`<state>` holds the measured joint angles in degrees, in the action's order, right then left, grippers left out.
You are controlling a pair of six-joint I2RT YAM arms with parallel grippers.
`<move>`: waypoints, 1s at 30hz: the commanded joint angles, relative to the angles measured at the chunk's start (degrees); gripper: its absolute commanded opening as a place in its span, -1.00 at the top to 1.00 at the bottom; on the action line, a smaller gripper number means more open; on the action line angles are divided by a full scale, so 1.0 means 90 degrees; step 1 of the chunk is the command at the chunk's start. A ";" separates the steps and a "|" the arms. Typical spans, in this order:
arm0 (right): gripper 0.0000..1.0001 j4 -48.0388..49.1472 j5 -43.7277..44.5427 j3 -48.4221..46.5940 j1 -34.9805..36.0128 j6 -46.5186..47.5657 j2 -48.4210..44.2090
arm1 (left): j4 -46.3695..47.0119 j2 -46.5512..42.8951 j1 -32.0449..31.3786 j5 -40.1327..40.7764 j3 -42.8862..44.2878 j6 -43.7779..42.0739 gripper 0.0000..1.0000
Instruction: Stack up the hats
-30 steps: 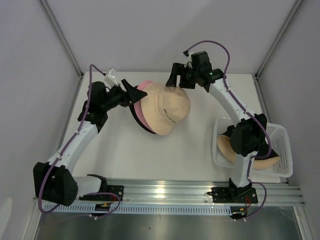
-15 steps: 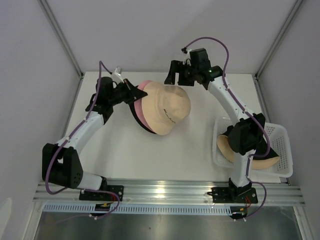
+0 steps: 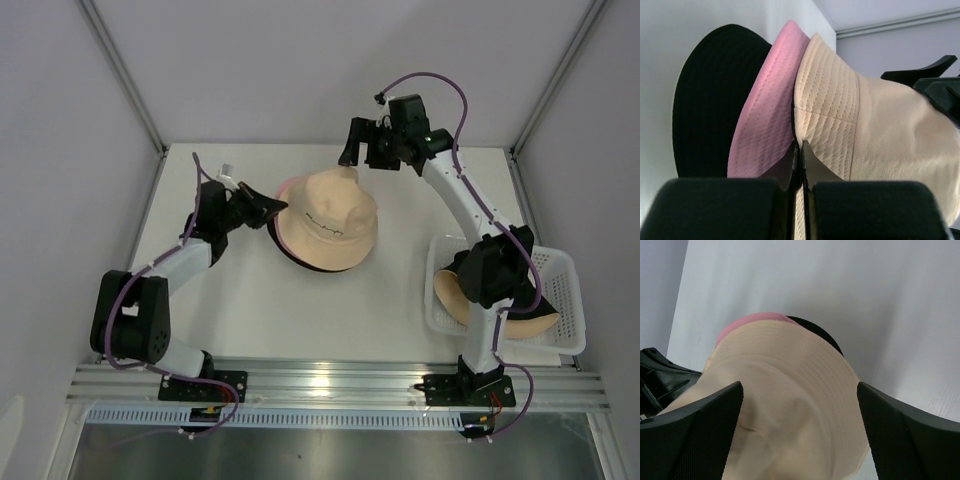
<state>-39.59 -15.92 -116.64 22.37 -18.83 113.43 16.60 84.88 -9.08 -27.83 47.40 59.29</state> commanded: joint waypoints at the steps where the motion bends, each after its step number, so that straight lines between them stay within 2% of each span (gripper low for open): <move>1: -0.97 0.0044 0.0119 0.0020 -0.0171 0.0071 -0.0259 | 0.1247 0.0285 0.0072 -0.0032 -0.0578 0.0200 0.99; 3: -0.98 0.0083 0.0109 0.0088 -0.0171 0.0051 -0.0288 | 0.1592 0.0324 0.0062 -0.0130 -0.0714 0.0074 0.99; 9: -0.99 0.0102 0.0382 0.0372 -0.0220 0.0032 -0.0435 | 0.2637 0.0470 0.0081 0.0426 -0.1174 -0.0269 0.99; 18: -0.99 0.0278 0.0714 0.1055 -0.0542 -0.0008 -0.1030 | 0.2491 0.0998 0.0081 0.0554 -0.1125 -0.0377 0.99; 23: -0.99 0.0278 0.0871 0.1328 -0.0747 0.0012 -0.1333 | 0.2648 0.0833 0.0081 0.0554 -0.1438 -0.0435 0.99; 26: -0.99 0.0269 0.0968 0.1495 -0.0825 0.0070 -0.1518 | 0.2512 0.0560 0.0081 0.0369 -0.1283 -0.0542 0.98; 29: -0.99 0.0045 0.1241 0.1534 -0.1030 0.0197 -0.1743 | 0.2034 0.0151 0.0081 0.0300 -0.1068 -0.0679 0.85; 30: -0.99 -0.0150 0.1397 0.1534 -0.1214 0.0198 -0.1811 | 0.1887 0.0023 0.0081 0.0300 -0.1038 -0.0766 0.70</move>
<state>-39.40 -7.31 -102.94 13.72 -18.31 100.88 37.21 89.78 -8.69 -25.19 35.97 56.71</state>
